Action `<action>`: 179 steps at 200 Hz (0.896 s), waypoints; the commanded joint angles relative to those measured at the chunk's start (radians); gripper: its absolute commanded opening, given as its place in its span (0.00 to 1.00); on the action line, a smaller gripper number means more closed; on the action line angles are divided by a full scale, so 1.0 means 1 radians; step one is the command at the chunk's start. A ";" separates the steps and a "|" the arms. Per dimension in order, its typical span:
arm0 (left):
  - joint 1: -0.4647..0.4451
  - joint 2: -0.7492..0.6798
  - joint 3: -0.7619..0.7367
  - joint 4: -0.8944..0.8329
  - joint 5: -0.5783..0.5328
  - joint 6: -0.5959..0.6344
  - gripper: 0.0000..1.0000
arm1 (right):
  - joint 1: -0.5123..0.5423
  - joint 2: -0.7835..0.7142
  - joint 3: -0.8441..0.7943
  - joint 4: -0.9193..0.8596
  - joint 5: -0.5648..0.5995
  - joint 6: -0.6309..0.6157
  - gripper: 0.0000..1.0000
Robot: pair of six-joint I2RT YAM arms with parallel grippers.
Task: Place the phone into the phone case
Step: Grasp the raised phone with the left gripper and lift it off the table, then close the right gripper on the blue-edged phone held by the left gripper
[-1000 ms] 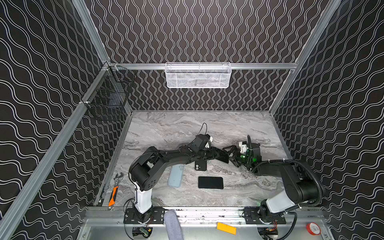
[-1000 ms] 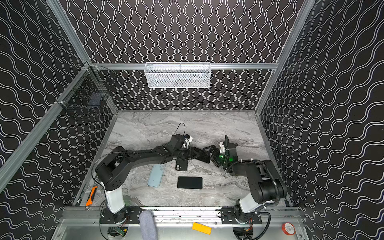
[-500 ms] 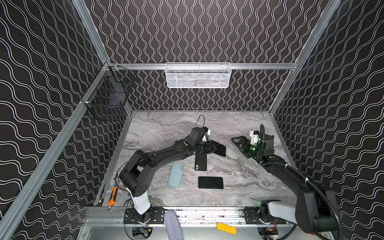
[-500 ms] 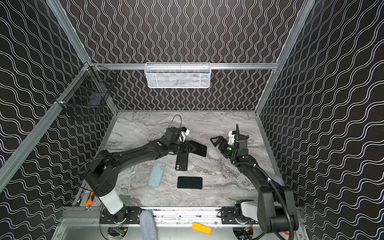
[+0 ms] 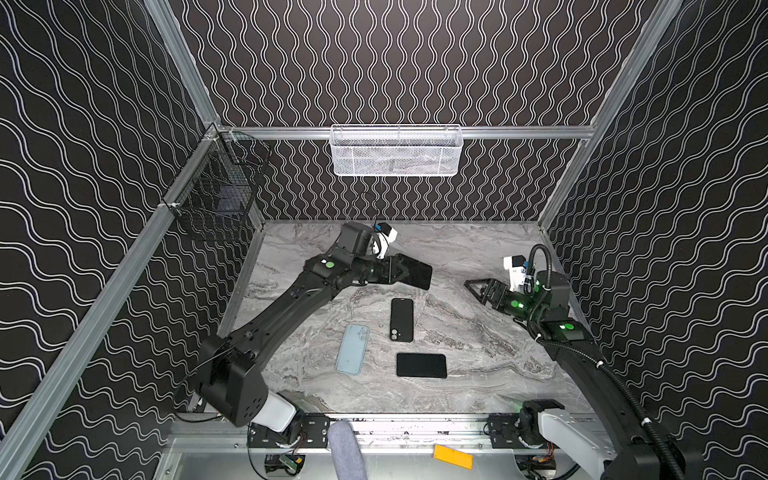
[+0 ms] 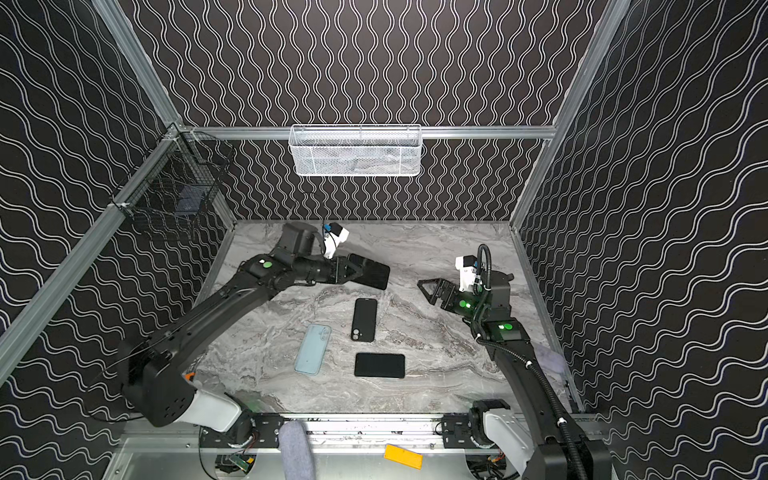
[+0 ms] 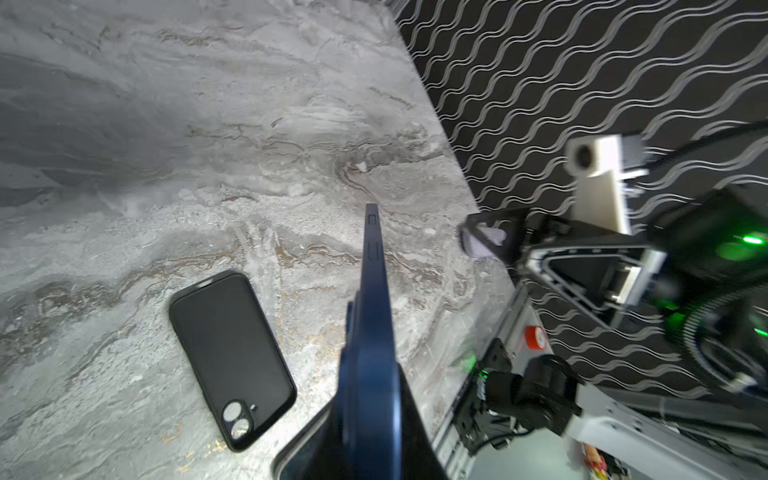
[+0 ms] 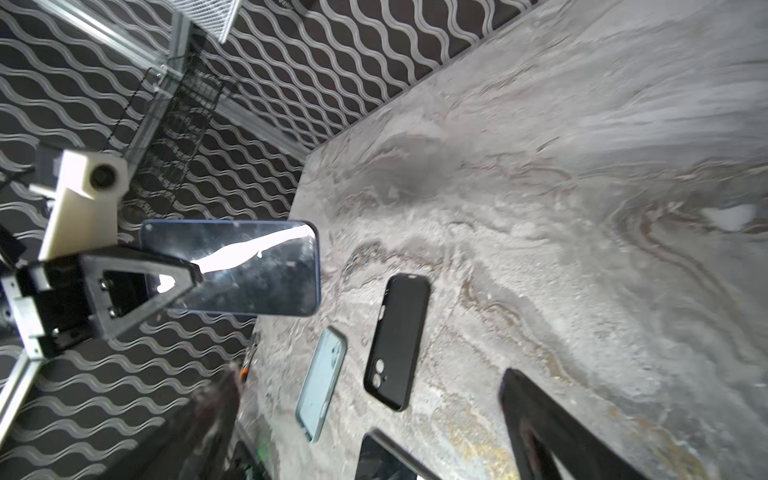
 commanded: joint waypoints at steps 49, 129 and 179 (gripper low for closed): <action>0.016 -0.078 -0.057 0.049 0.296 -0.025 0.00 | 0.002 0.008 -0.157 0.504 -0.319 0.208 1.00; 0.013 -0.103 -0.198 0.460 0.425 -0.349 0.00 | 0.133 0.117 -0.154 0.837 -0.343 0.399 0.97; 0.004 -0.122 -0.257 0.620 0.425 -0.458 0.00 | 0.182 0.186 -0.150 1.069 -0.333 0.567 0.81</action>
